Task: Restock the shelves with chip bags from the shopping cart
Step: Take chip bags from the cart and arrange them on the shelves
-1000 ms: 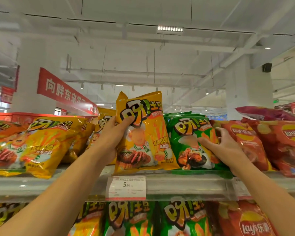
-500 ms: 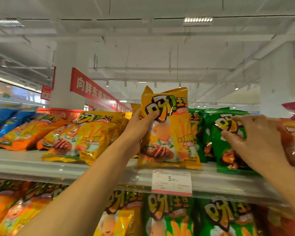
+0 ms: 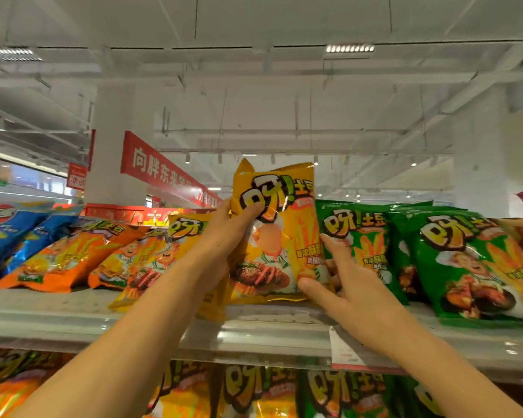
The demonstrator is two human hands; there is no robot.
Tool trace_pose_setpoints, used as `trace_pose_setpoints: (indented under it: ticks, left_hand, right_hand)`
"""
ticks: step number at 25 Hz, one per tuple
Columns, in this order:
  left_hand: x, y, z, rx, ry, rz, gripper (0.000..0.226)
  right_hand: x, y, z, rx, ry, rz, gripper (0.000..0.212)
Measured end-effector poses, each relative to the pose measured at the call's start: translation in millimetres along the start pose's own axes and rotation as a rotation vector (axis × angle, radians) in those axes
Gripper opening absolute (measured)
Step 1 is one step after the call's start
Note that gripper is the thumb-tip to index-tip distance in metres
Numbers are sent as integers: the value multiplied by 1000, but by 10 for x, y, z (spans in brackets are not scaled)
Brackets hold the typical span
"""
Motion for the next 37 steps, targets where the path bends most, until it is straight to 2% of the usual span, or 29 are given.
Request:
trace_pose_setpoints:
  ticks: [4, 8, 10, 13, 15, 17, 21, 30, 32, 34, 37]
  left_hand:
    - [115, -24, 12, 18, -33, 7, 33]
    - [105, -59, -94, -123, -33, 224, 60]
    - [169, -45, -153, -282, -15, 387, 67]
    - [373, -17, -285, -555, 67, 741, 57]
    - [456, -63, -334, -592, 71, 1053, 55]
    - [484, -140, -323, -502, 16, 1209, 57]
    - [445, -193, -284, -468, -1, 1164, 55]
    - [471, -225, -287, -500, 28, 1019, 50]
    - [470, -216, -298, -495, 15, 1000, 58]
    - [445, -210, -326, -515, -44, 1018, 76]
    - [349, -263, -399, -614, -244, 1170, 90]
  right_hand:
    - [-121, -97, 31, -15, 20, -8, 90]
    - [-154, -71, 38, -48, -21, -37, 87]
    - [-111, -18, 39, -56, 44, -2, 78]
    - [-4, 44, 26, -73, 190, 99, 66]
    - [56, 73, 39, -112, 245, 185, 65]
    - [119, 108, 64, -151, 296, 208, 67]
    - [200, 94, 58, -144, 327, 99, 72]
    - [-5, -26, 46, -101, 173, -9, 67]
    - [-82, -86, 50, -79, 136, -35, 67]
    - [-145, -140, 57, -39, 117, -82, 67]
    - [-178, -129, 81, -27, 72, -109, 68]
Point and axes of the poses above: each hand's wrist, its own z-axis towards the middle knuckle, its own x-axis out of the back of the hand, y = z × x, the point moved 4 cm from there along z, towards the middle knuckle, and after that the axes turned 5 degrees about y, right-handed, at the moved point
